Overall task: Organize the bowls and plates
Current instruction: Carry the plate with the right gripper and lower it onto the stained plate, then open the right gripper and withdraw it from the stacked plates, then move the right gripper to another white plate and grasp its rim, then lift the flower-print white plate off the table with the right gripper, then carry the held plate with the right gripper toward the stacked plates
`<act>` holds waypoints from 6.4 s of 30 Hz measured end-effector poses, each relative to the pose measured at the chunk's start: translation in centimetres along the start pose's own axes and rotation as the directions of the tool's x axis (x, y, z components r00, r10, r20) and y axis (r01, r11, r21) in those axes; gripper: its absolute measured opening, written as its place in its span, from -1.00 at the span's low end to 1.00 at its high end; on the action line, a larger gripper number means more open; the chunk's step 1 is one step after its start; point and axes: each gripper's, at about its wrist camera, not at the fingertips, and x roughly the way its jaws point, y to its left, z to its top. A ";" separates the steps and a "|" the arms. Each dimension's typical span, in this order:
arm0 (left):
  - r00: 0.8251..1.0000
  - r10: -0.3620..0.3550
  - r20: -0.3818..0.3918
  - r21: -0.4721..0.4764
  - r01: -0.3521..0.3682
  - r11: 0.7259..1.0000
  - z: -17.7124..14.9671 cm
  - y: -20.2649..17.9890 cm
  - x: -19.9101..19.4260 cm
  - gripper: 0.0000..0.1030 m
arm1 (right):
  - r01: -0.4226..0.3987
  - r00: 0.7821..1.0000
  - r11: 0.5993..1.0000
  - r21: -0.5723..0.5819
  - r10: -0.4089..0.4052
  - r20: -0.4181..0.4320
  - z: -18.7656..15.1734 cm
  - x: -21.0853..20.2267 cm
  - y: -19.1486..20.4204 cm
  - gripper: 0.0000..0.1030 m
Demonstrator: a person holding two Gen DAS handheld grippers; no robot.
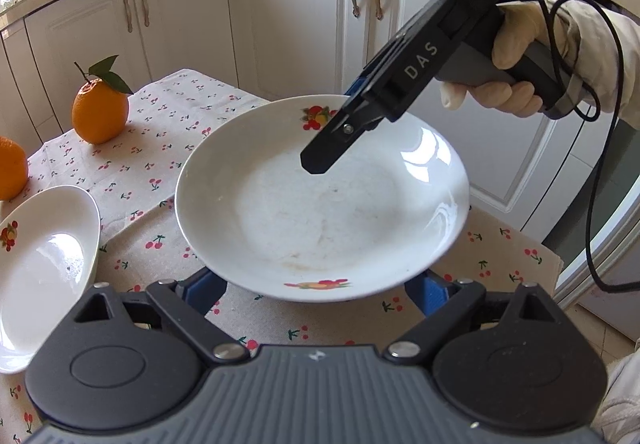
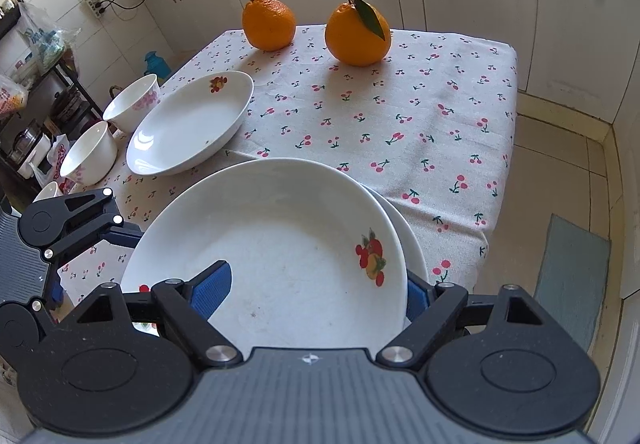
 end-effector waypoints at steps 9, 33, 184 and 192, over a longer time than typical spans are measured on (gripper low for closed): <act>1.000 -0.013 -0.008 -0.012 0.013 1.000 -0.2 0.3 0.2 0.86 | 0.042 0.999 0.999 -0.004 -0.042 -0.018 -0.5 0.2 0.2 0.71; 0.999 0.017 0.029 0.005 -0.017 1.000 -0.8 0.1 -0.4 0.85 | 0.155 0.988 0.987 0.040 -0.155 -0.020 -0.9 -1.3 1.0 0.66; 0.933 0.356 0.059 -0.268 -0.329 0.906 -5.1 4.8 -6.7 0.97 | -0.192 0.981 0.973 -0.128 0.188 -0.046 10.7 6.8 8.2 0.31; 0.946 0.315 0.078 -0.216 -0.292 0.932 -4.1 2.7 -6.5 0.97 | -0.153 0.988 0.984 -0.090 0.153 -0.004 8.4 4.0 7.0 0.31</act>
